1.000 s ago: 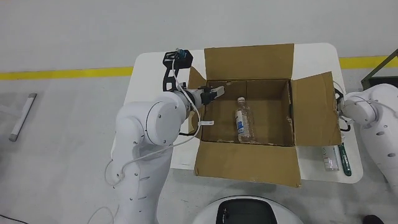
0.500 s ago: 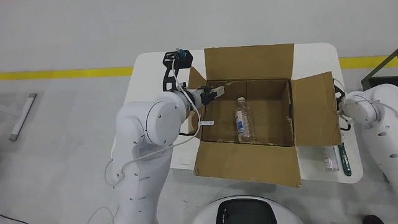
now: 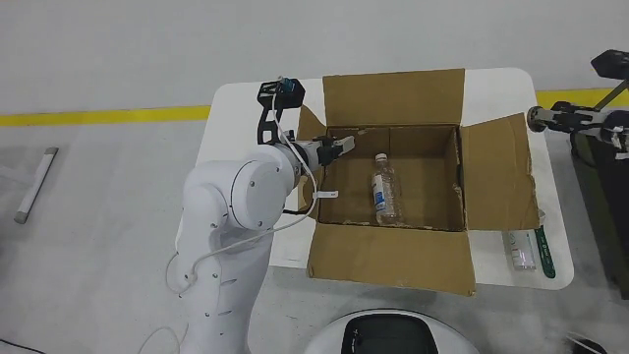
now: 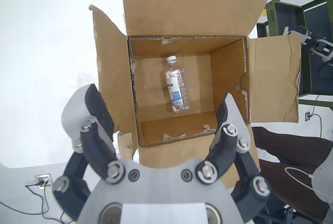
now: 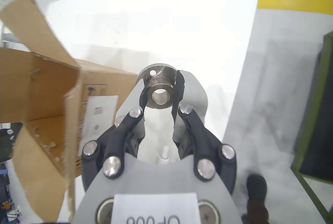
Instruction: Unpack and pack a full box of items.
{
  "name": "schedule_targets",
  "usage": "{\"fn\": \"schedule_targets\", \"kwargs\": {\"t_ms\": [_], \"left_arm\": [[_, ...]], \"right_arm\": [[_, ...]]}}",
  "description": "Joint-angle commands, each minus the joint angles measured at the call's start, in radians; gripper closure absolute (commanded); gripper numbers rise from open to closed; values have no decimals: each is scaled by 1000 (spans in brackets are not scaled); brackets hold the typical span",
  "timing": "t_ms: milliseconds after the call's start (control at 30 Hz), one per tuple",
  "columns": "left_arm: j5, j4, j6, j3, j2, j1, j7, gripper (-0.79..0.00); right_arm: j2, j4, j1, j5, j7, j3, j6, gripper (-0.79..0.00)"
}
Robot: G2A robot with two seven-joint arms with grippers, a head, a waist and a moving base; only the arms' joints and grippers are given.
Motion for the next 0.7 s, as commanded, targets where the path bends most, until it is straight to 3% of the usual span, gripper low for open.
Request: {"fn": "schedule_targets", "kwargs": {"t_ms": [0, 167, 233, 333, 467, 667], "left_arm": [[0, 0, 0, 0, 0, 0, 0, -785], [-21, -30, -4, -47, 5, 37, 74, -785], [-13, -55, 2, -80, 9, 48, 100, -785], [9, -71, 20, -120, 14, 60, 127, -785], [42, -87, 44, -158, 20, 75, 155, -785], [59, -107, 69, -194, 26, 102, 158, -785]], "right_arm": [[3, -30, -5, 85, 13, 17, -7, 0], [8, -100, -13, 266, 75, 7, -39, 0], [9, -121, -6, 402, 134, -24, -67, 0], [10, -158, -1, 464, 165, -83, -88, 0], [6, -181, 7, 472, 164, -198, -93, 0], [-6, -178, 38, 300, 136, -440, -107, 0]]}}
